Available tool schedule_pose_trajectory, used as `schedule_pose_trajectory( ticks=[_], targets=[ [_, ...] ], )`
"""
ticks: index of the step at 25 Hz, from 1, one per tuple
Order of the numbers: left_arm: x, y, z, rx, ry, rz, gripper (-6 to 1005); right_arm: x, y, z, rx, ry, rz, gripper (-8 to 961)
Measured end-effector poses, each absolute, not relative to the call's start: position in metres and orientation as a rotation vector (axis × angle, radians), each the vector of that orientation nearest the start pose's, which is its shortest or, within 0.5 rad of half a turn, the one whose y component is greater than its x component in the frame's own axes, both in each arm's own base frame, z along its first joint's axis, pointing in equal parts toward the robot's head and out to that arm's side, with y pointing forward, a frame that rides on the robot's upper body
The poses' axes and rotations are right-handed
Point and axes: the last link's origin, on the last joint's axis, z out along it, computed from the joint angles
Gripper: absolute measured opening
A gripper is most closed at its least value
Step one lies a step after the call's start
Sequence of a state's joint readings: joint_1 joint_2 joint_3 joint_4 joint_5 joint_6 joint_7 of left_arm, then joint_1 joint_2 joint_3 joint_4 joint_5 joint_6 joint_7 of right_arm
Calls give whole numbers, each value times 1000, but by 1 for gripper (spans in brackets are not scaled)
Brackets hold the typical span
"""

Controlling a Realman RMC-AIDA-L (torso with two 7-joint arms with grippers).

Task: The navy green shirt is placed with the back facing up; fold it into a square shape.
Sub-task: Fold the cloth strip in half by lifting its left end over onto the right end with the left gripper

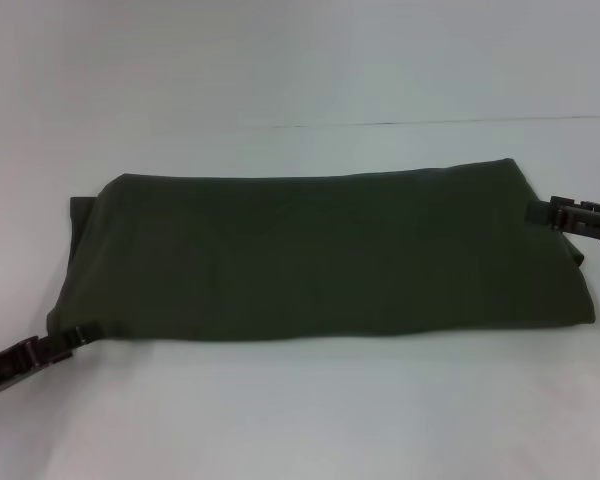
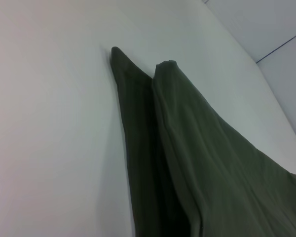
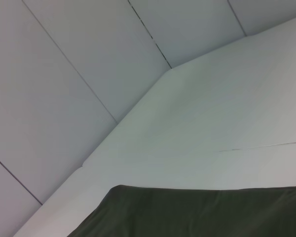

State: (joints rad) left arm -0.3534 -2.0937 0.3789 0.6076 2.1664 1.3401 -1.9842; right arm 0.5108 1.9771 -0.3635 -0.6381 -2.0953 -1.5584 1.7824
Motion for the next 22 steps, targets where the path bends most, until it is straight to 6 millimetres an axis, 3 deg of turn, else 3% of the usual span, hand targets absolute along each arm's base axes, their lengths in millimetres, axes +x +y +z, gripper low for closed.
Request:
schedule_pose_trajectory(
  ticks=[22],
  targets=[
    [-367, 303, 18, -1920, -1707, -696, 803, 316, 334, 76, -2281, 1239, 864, 798]
  ],
)
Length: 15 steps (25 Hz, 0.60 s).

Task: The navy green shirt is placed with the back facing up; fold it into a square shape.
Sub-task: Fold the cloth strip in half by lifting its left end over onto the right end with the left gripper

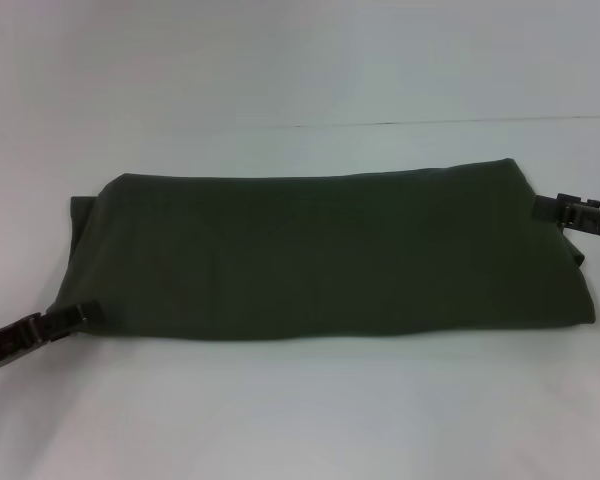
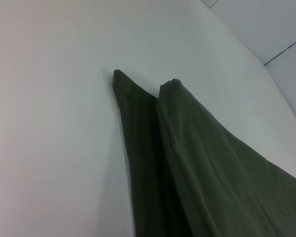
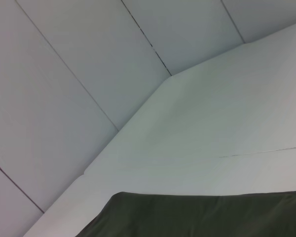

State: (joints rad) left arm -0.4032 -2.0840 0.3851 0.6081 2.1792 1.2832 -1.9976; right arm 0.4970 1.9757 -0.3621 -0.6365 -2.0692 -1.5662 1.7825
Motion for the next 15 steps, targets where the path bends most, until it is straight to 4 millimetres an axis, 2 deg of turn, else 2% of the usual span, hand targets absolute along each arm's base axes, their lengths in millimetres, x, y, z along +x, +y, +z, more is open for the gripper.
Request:
schedule_pose_trajectory(
  ticks=[15],
  targets=[
    [-361, 312, 19, -1936, -1680, -701, 803, 316, 334, 75, -2279, 1241, 863, 795]
  ],
)
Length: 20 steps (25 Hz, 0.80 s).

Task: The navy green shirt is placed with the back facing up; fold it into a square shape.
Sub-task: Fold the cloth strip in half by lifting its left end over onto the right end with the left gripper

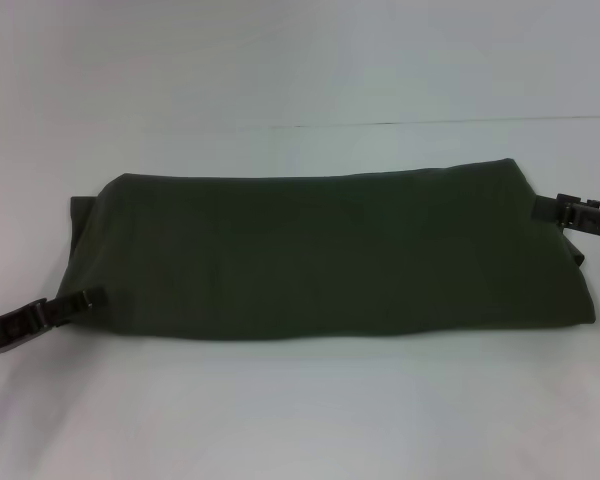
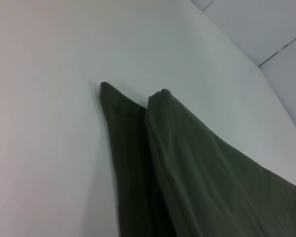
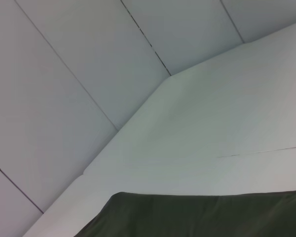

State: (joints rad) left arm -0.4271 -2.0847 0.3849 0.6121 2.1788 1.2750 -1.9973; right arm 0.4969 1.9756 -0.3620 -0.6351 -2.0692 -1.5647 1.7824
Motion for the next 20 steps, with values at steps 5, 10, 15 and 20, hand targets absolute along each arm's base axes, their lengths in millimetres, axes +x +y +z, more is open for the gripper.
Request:
schedule_pose_trajectory(
  ticks=[5, 10, 15, 20],
  targets=[
    [-360, 314, 20, -1936, -1675, -705, 803, 316, 334, 76, -2276, 1241, 862, 794],
    [-361, 315, 22, -1917, -1663, -715, 788, 316, 334, 76, -2274, 1241, 860, 795],
    [-361, 314, 23, -1910, -1658, -707, 612, 316, 334, 76, -2275, 1241, 860, 795],
    [-362, 314, 23, -1903, -1660, -711, 278, 316, 334, 75, -2280, 1241, 855, 789]
  ],
)
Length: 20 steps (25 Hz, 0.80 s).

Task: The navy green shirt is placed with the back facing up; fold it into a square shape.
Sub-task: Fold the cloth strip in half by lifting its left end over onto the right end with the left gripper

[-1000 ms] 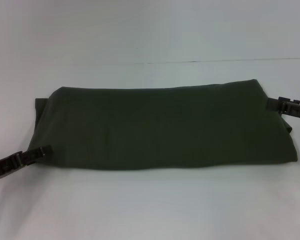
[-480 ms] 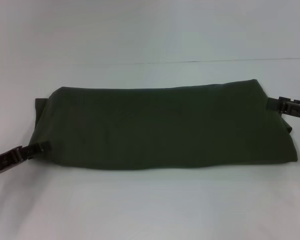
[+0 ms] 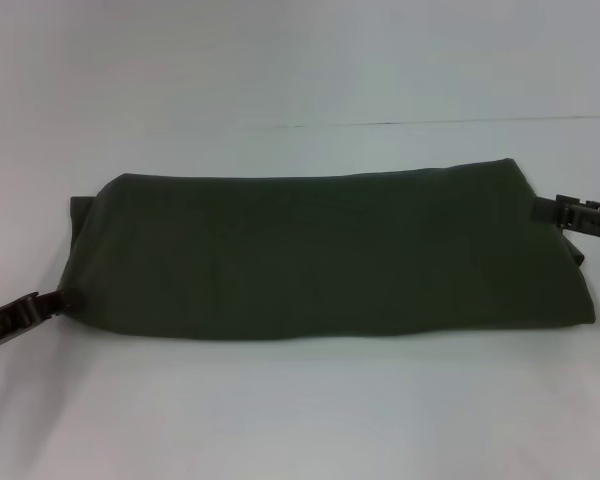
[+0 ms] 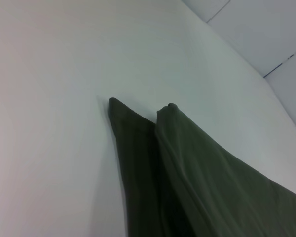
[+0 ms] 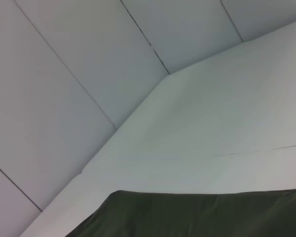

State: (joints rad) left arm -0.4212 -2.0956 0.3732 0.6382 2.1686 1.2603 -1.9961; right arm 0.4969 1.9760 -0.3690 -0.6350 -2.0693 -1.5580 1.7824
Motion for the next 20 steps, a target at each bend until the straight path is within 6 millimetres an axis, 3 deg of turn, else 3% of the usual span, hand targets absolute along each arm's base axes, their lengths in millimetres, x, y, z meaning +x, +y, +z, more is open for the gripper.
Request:
schedule_pose_trajectory(
  ticks=[3, 9, 20],
  targets=[
    [-365, 311, 24, -1887, -1666, -719, 131, 316, 334, 73, -2282, 1241, 856, 790],
    [-369, 306, 29, -1848, -1665, -755, 81, 310, 337, 68, -2289, 1235, 875, 789],
    [-414, 276, 75, -1609, -1638, -762, 40, 288, 355, 46, -2312, 1217, 903, 790]
  ],
)
